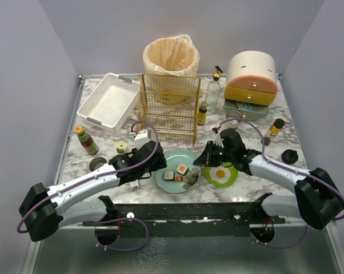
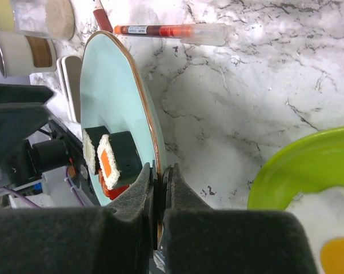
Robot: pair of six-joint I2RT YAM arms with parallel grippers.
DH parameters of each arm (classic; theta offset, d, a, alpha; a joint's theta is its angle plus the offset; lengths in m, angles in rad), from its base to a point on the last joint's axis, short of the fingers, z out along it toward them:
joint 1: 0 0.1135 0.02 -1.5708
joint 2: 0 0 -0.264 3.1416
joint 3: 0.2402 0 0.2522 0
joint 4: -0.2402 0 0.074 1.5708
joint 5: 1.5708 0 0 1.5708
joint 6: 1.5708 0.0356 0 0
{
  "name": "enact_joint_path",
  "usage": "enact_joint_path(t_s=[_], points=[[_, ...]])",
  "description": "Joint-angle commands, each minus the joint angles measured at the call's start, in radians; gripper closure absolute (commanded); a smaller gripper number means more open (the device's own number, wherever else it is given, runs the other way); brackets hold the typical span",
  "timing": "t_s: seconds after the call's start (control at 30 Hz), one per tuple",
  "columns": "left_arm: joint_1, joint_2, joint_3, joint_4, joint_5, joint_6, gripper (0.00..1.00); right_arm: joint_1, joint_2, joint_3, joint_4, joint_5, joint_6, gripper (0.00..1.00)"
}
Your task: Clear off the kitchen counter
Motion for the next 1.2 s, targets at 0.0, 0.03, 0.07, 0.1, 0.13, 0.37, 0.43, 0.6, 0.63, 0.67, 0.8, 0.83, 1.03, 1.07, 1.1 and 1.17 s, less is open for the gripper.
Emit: enact_joint_path(t_s=[0.0, 0.03, 0.07, 0.1, 0.13, 0.37, 0.43, 0.6, 0.63, 0.67, 0.8, 0.83, 1.03, 1.07, 1.1, 1.17], points=[[-0.001, -0.078, 0.096, -0.099, -0.091, 0.037, 0.31, 0.007, -0.059, -0.009, 0.060, -0.084, 0.092, 1.00], [-0.001, -0.089, 0.112, -0.113, -0.104, 0.042, 0.29, 0.007, -0.063, -0.012, 0.065, -0.089, 0.100, 1.00], [-0.001, -0.095, 0.127, -0.122, -0.112, 0.047, 0.28, 0.007, -0.069, -0.017, 0.074, -0.092, 0.110, 1.00], [0.000, -0.100, 0.142, -0.132, -0.119, 0.051, 0.26, 0.007, -0.075, -0.021, 0.084, -0.098, 0.121, 1.00], [0.000, -0.103, 0.155, -0.141, -0.126, 0.054, 0.23, 0.007, -0.081, -0.023, 0.092, -0.108, 0.133, 1.00], [0.017, -0.133, 0.245, -0.217, -0.171, 0.073, 0.10, 0.007, -0.179, 0.027, 0.060, -0.113, 0.177, 1.00], [0.035, -0.147, 0.269, -0.225, -0.169, 0.081, 0.07, 0.007, -0.205, 0.061, 0.031, -0.096, 0.171, 1.00], [0.080, -0.187, 0.333, -0.237, -0.115, 0.099, 0.04, 0.007, -0.238, 0.133, 0.024, -0.082, 0.197, 1.00], [0.089, -0.192, 0.352, -0.248, -0.113, 0.101, 0.02, 0.007, -0.247, 0.136, 0.039, -0.077, 0.213, 1.00], [0.097, -0.199, 0.369, -0.258, -0.114, 0.106, 0.01, 0.006, -0.255, 0.137, 0.062, -0.076, 0.231, 1.00], [0.127, -0.226, 0.423, -0.268, -0.093, 0.127, 0.01, 0.005, -0.244, 0.179, 0.100, -0.088, 0.268, 1.00], [0.134, -0.230, 0.429, -0.264, -0.080, 0.131, 0.01, 0.006, -0.237, 0.195, 0.102, -0.093, 0.268, 1.00], [0.191, -0.253, 0.384, -0.146, 0.084, 0.171, 0.01, -0.001, -0.195, 0.264, 0.122, -0.127, 0.272, 1.00], [0.211, -0.255, 0.372, -0.131, 0.121, 0.173, 0.01, -0.002, -0.190, 0.265, 0.137, -0.136, 0.285, 1.00], [0.236, -0.256, 0.355, -0.112, 0.160, 0.174, 0.01, -0.005, -0.186, 0.265, 0.151, -0.142, 0.291, 1.00], [0.292, -0.260, 0.324, -0.085, 0.238, 0.169, 0.01, -0.006, -0.179, 0.268, 0.168, -0.149, 0.301, 1.00]])
